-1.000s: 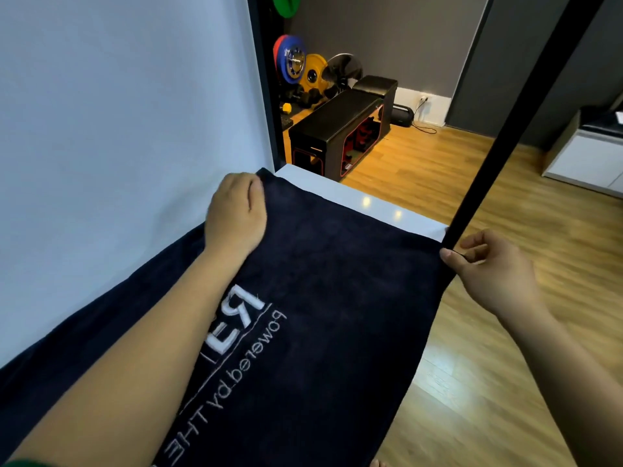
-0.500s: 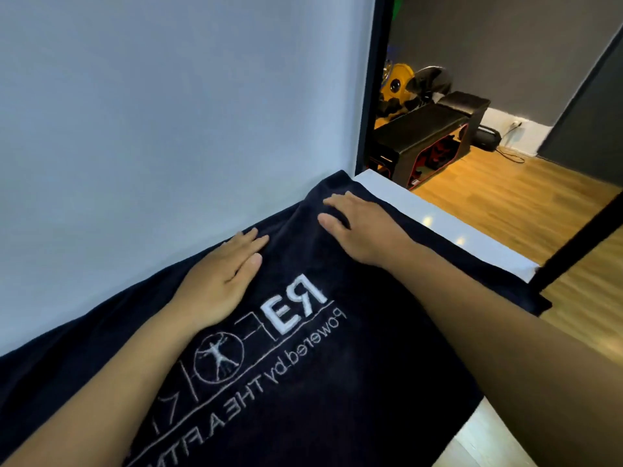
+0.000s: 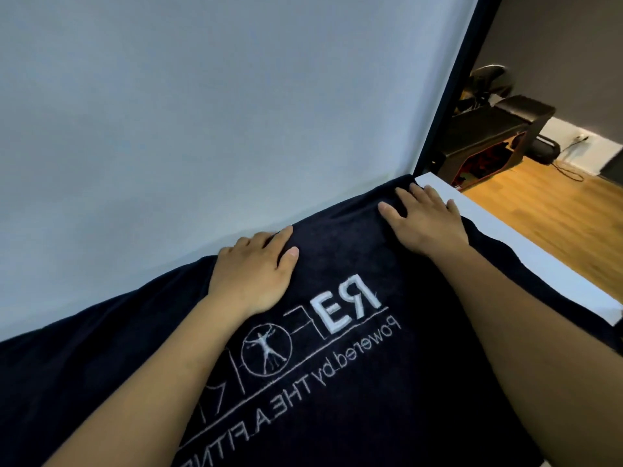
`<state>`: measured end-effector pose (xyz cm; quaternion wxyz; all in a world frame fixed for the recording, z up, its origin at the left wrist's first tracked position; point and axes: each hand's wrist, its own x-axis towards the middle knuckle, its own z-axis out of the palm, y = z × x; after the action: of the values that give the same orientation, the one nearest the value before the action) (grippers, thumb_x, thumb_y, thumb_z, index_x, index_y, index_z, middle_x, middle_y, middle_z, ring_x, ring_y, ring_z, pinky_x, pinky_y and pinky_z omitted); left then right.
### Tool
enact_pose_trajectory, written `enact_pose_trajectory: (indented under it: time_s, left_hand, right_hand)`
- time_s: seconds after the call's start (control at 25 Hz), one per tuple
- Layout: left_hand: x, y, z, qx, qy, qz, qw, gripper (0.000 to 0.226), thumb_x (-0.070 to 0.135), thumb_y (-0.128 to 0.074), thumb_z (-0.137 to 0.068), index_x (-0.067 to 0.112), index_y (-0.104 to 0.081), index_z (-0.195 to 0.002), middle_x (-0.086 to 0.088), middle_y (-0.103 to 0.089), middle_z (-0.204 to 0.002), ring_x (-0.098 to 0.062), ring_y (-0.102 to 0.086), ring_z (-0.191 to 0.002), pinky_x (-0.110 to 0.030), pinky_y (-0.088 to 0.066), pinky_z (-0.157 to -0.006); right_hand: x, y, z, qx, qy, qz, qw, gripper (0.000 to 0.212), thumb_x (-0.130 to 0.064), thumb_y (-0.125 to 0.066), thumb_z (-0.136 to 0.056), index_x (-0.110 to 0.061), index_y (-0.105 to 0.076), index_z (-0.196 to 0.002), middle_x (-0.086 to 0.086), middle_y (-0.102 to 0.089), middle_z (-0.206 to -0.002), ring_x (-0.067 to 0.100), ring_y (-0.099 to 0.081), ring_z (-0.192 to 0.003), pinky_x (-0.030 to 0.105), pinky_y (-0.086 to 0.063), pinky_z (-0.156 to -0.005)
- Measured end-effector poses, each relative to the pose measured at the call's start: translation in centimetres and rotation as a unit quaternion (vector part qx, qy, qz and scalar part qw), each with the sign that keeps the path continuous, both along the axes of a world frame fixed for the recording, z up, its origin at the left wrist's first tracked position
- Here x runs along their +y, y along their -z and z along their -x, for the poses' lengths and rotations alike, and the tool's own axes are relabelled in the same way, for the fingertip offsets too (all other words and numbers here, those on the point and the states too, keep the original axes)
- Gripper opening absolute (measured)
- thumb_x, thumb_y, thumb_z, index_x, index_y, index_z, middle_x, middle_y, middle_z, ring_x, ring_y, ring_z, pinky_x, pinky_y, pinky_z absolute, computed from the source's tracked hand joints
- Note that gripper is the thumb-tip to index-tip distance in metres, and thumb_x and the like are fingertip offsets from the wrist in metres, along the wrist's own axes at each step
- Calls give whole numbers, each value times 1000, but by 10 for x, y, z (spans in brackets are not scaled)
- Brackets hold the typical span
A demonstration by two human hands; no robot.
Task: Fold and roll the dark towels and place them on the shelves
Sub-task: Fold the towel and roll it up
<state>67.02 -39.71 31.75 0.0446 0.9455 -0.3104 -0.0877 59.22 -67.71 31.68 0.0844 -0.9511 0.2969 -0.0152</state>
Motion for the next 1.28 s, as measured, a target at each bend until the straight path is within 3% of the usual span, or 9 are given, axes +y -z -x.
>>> enact_pose_trajectory:
  time_s: [0.2,0.4,0.64,0.76,0.88,0.96,1.04,1.12,1.28]
  left_hand:
    - [-7,-11,21,-161,78,114,977,55,43,-21,-99,18,-51,-138,-5,-54,-137,-27,-48,-128,-42,-34,-113]
    - [-63,-18,66,-15,301,77,950,60,53,-13,-99,31,-20,-154,8,-7,-163,-14,10,-151,-47,3,-123]
    - [-184,-7,24,19,289,19,957,56,54,-15,-102,37,-10,-155,5,2,-165,-19,8,-151,-54,6,-120]
    - [-221,-3,1,-2,264,16,964,59,50,-16,-103,27,-11,-156,-4,-1,-165,-27,0,-151,-51,-3,-122]
    - [-233,-3,-7,-36,278,56,958,47,33,-26,-105,14,-39,-147,-11,-33,-154,-32,-29,-143,-47,-27,-116]
    - [-239,-15,-16,-89,280,75,953,33,20,-38,-101,16,-63,-122,-8,-57,-125,-30,-52,-117,-45,-46,-94]
    - [-248,-30,-32,-99,283,53,953,31,13,-49,-96,24,-68,-118,-4,-62,-119,-28,-55,-109,-42,-49,-90]
    - [-258,-46,-44,-39,304,13,952,41,6,-57,-93,23,-60,-131,-7,-59,-131,-28,-55,-116,-38,-45,-98]
    - [-271,-64,-49,12,386,-75,919,49,0,-62,-90,15,-53,-136,-8,-52,-129,-17,-57,-87,-25,-40,-83]
  right_hand:
    - [13,-19,9,-263,-42,-43,963,37,-30,-50,-99,-12,-59,-130,7,-52,-141,23,-31,-143,40,-14,-121]
    - [53,-25,104,-160,-111,-52,979,38,-32,-48,-100,-22,-55,-137,-5,-48,-148,9,-33,-143,32,-29,-116]
    - [6,-3,208,-34,38,-5,999,80,-75,-7,-84,-38,-20,-154,-8,-9,-164,13,-3,-151,37,-2,-123]
    - [7,5,237,-95,101,-23,990,79,-73,-19,-90,-26,-31,-153,-3,-20,-163,14,-11,-151,30,-6,-122]
    - [17,12,253,-267,191,-75,942,42,-42,-52,-97,-21,-62,-132,-5,-48,-146,14,-40,-139,24,-29,-112]
    - [13,11,258,-386,273,-167,865,18,-34,-63,-93,-22,-76,-99,-7,-68,-116,13,-61,-109,32,-48,-93]
    - [3,5,260,-447,339,-308,769,14,-28,-73,-88,-18,-69,-79,-1,-71,-88,17,-64,-82,40,-53,-74]
    - [-7,-4,260,-426,367,-433,705,23,-16,-80,-80,-15,-57,-83,6,-67,-84,18,-63,-70,32,-51,-57]
    - [-20,-16,265,-334,362,-442,750,28,-10,-84,-74,-10,-62,-91,6,-65,-76,13,-49,-54,27,-36,-50]
